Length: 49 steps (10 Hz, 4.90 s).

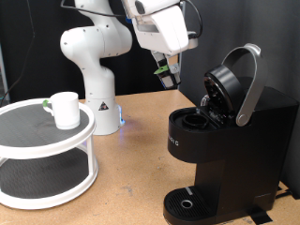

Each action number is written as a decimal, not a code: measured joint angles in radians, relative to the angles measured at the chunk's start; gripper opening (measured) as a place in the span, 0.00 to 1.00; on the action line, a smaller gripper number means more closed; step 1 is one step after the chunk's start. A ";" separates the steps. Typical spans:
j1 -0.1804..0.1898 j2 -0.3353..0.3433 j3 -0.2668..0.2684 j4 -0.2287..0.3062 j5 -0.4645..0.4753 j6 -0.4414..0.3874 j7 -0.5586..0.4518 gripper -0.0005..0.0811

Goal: Make a cup of coffee with the keurig machine

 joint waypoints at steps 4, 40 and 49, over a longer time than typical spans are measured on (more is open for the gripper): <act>-0.005 0.002 -0.021 0.027 0.000 -0.022 -0.025 0.57; 0.023 0.174 0.102 -0.032 0.030 0.138 -0.019 0.57; 0.023 0.202 0.111 -0.033 0.024 0.146 -0.016 0.57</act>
